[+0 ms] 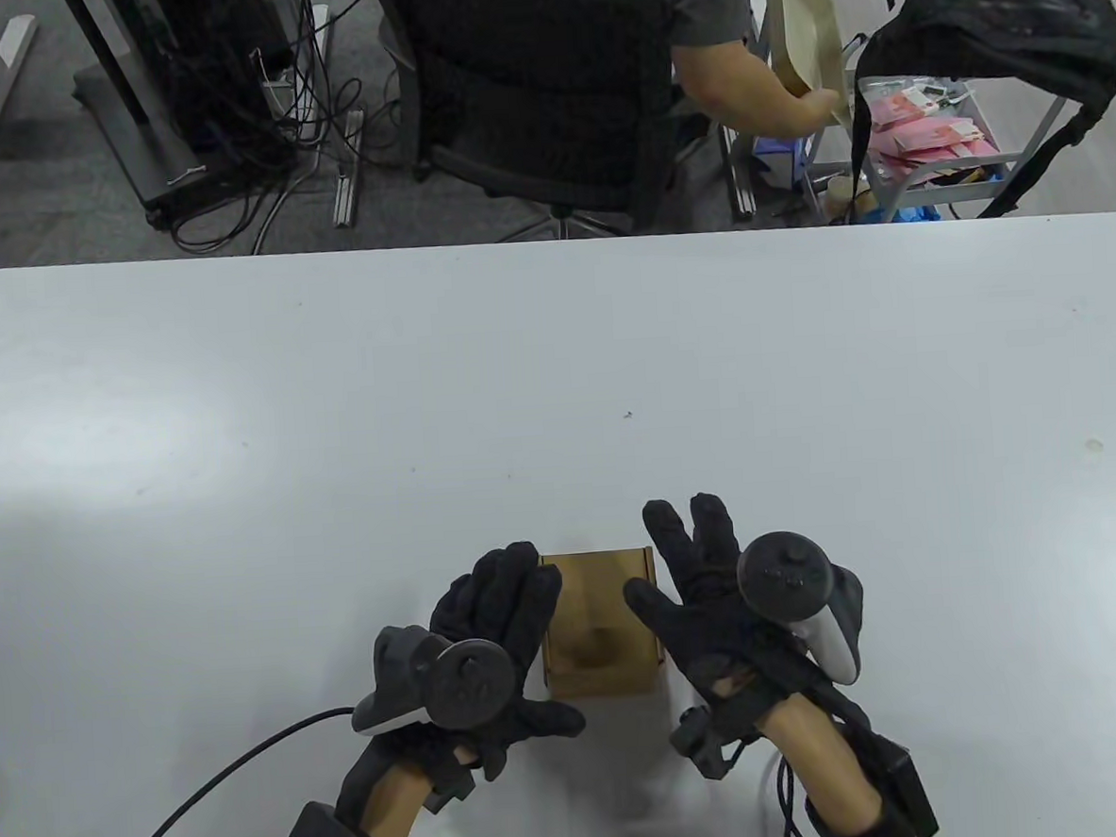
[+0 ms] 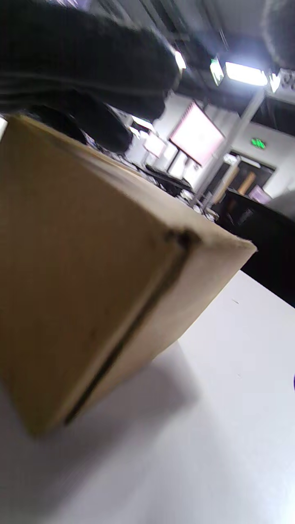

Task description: Fully disassemble small mailer box

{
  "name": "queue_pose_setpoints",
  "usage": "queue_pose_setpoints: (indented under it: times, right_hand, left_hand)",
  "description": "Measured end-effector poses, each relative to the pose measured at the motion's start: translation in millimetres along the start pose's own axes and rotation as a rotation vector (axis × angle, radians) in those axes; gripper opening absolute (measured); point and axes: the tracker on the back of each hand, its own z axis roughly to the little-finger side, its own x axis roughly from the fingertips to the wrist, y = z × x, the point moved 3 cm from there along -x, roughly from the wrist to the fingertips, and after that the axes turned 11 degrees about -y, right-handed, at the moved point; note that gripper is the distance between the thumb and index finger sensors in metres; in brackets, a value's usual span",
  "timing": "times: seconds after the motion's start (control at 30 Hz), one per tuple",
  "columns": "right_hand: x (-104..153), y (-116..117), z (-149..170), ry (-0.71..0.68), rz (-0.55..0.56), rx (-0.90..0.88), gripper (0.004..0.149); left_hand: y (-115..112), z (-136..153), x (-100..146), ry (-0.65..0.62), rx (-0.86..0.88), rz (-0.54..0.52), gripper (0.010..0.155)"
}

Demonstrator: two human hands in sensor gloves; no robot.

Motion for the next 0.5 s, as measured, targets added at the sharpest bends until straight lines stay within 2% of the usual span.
queue_pose_setpoints:
  times: [0.07,0.2,0.33,0.5]
  right_hand:
    - [4,3,3,-0.065,-0.095,0.037,0.08]
    - [10,11,6,-0.095,-0.191,0.093,0.082]
    - [11,16,8,-0.09,-0.212,0.117,0.081]
    - [12,21,6,-0.124,-0.247,0.121,0.081]
  left_hand:
    - [-3,-2,-4,-0.004,0.0,0.013,0.116]
    - [-13,0,-10,0.01,0.029,0.049,0.109]
    - [-18,5,-13,0.035,0.024,0.086,0.102]
    - [-10,12,-13,0.035,0.079,0.015,0.089]
